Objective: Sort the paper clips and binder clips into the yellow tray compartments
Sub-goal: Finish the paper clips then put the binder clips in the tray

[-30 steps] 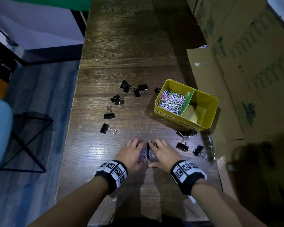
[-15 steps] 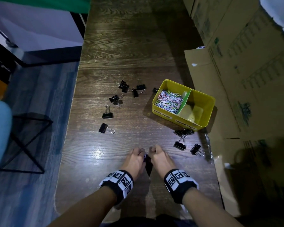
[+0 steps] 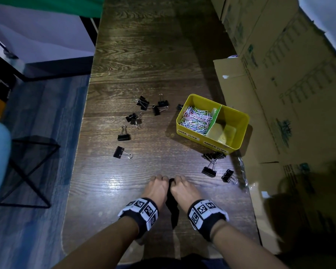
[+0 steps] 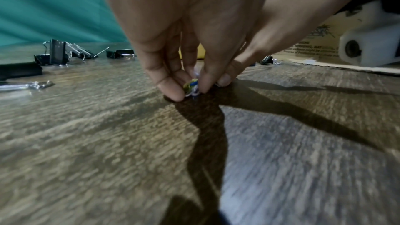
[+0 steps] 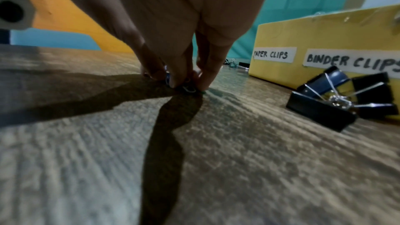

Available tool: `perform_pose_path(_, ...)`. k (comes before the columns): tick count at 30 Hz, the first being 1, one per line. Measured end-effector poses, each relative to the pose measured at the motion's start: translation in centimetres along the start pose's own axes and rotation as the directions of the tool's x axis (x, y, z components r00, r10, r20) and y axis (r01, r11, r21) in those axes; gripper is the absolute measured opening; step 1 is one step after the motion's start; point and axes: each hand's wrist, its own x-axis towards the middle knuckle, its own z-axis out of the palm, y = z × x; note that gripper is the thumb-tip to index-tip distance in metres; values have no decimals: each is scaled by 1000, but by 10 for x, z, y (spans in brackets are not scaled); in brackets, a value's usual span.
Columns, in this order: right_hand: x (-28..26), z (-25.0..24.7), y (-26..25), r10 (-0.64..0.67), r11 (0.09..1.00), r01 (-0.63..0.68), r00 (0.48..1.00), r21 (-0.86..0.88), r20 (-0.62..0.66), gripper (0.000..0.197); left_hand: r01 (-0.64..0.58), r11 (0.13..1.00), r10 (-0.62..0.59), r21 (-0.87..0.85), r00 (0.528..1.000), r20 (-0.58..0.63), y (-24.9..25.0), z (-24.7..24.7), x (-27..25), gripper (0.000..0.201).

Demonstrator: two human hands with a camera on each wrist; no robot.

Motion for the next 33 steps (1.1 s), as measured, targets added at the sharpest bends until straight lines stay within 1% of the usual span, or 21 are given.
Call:
perform_pose_path(3,-1,-5,-1,-63,994,64,998,-91,16,37,12,1000,-11,-20,1000,14,3,-5,0,39)
perform_pose_path(6,-3,-8,-2,-95,984,100,995,-150,38,34,15,1000,-15,11,999,46,4,-3,-2,40)
perform_pose_path(8,-2,-9,-4,-122,980,131,990,-148,67,33,21,999,-23,24,997,77,3,-1,-4,41)
perform_pose_path(11,1,-11,-2,-135,984,143,988,-107,73,31,-11,999,7,32,995,104,-4,2,-4,40)
perform_pose_path(14,6,-13,0,-139,986,144,988,-83,64,29,-35,998,29,52,994,103,-12,2,1,39)
perform_pose_path(16,10,-11,3,-101,994,103,992,-34,78,28,-15,999,12,30,995,102,-16,0,6,38)
perform_pose_path(18,13,-9,8,24,997,-31,995,69,96,26,53,996,-46,-69,994,101,-20,-6,7,31)
perform_pose_path(20,14,-7,17,159,950,-176,984,259,86,23,111,963,-107,-244,994,28,-27,-8,9,22)
perform_pose_path(21,13,-6,24,218,897,-227,974,378,67,22,139,924,-149,-355,989,-1,-33,-8,9,16)
perform_pose_path(22,12,-5,30,269,828,-251,962,502,37,20,164,836,-198,-523,980,-8,-38,-6,10,10)
perform_pose_path(23,11,-3,37,316,743,-255,949,618,11,17,192,679,-241,-709,970,32,-44,-4,11,10)
perform_pose_path(24,10,-1,44,354,650,-247,935,719,2,16,208,460,-265,-863,960,91,-47,-3,12,14)
perform_pose_path(25,10,0,49,372,563,-237,928,792,13,20,214,246,-281,-945,949,142,-52,-3,13,17)
perform_pose_path(26,9,2,53,366,489,-218,930,845,28,23,205,69,-288,-976,941,177,-55,-4,12,19)
perform_pose_path(27,9,3,55,351,421,-198,935,885,42,25,194,-55,-281,-979,938,202,-57,-7,11,20)
perform_pose_path(28,9,4,57,336,346,-172,941,922,49,25,186,-153,-257,-971,941,221,-58,-9,10,22)
perform_pose_path(30,9,2,57,313,217,-128,948,968,56,20,208,-294,-193,-933,943,272,-60,-12,8,26)
perform_pose_path(32,10,-1,56,308,95,-115,948,989,81,17,269,-365,-125,-891,934,334,-60,-14,6,26)
perform_pose_path(33,10,-4,55,298,23,-112,949,993,100,21,299,-372,-94,-879,930,356,-59,-13,6,23)
